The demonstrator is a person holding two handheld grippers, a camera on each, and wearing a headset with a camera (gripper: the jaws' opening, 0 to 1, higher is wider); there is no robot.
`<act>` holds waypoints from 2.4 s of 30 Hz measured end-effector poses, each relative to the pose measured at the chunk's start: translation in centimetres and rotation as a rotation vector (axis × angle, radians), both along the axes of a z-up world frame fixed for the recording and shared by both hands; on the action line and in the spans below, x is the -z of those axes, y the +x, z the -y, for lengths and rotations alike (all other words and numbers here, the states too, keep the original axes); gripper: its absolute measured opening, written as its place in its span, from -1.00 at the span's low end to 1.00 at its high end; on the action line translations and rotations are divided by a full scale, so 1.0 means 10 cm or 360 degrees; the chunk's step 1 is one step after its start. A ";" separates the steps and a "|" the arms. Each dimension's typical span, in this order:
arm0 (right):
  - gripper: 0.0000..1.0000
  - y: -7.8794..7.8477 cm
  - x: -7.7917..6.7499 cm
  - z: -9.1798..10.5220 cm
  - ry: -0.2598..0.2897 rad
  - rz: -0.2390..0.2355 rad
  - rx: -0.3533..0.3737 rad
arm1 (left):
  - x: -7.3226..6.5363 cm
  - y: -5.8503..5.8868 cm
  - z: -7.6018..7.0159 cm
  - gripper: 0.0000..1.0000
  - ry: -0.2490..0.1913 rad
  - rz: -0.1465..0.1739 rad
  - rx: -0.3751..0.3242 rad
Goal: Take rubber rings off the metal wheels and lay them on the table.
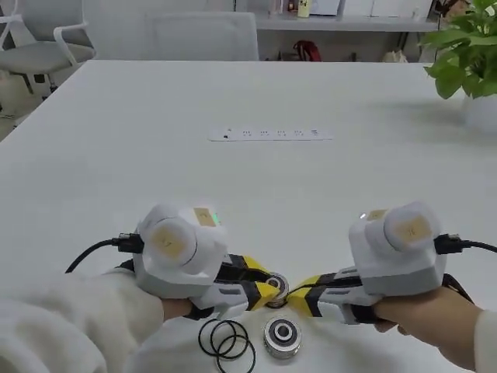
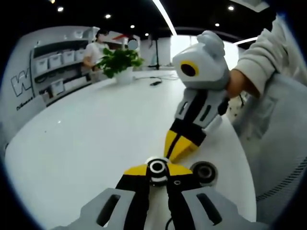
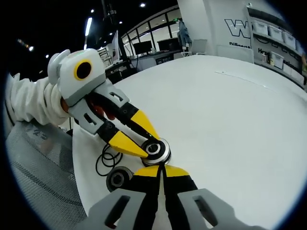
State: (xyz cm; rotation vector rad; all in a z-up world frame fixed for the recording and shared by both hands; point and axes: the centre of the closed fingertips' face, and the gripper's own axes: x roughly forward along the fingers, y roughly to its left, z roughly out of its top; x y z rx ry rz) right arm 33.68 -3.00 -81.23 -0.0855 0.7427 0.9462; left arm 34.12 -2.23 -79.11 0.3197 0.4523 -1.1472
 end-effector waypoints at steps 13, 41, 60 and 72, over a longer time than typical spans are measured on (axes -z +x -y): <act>-1.00 0.13 -0.10 0.08 0.0438 -0.0430 0.0456 | 0.00 -0.01 -0.01 -0.72 -0.0013 0.0017 0.0008; -1.00 0.09 -0.19 0.00 0.0411 -0.0381 0.0387 | 0.01 -0.01 -0.02 -0.73 0.0006 0.0053 0.0017; -1.00 0.07 -0.30 -0.05 0.0446 -0.0365 0.0364 | -0.02 -0.01 -0.06 -0.73 0.0000 0.0054 0.0016; -1.00 0.04 -0.34 -0.10 0.0450 -0.0353 0.0348 | -0.03 -0.01 -0.08 -0.73 -0.0003 0.0048 0.0017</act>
